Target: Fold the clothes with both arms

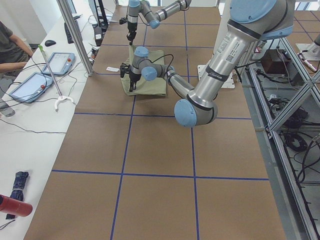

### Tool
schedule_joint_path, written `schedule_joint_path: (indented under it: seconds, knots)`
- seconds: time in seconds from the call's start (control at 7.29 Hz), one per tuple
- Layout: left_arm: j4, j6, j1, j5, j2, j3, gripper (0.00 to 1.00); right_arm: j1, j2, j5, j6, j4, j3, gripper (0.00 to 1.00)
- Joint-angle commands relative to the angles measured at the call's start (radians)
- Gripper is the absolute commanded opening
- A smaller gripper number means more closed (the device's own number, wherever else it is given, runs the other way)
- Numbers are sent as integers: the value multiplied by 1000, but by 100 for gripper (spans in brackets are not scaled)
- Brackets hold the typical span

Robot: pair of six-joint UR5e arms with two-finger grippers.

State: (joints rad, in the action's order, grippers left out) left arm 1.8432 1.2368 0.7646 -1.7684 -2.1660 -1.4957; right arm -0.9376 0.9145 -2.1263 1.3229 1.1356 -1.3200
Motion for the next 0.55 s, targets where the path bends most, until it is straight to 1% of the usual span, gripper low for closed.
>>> schedule_joint_path:
  seconds: [0.0, 0.41]
  knots:
    - [13, -2, 7, 1, -11, 22, 0, -1, 0, 11, 1, 0, 8, 0]
    - [8, 0, 7, 1, -35, 25, 0, -1, 1, 31, -1, 1, 24, 0]
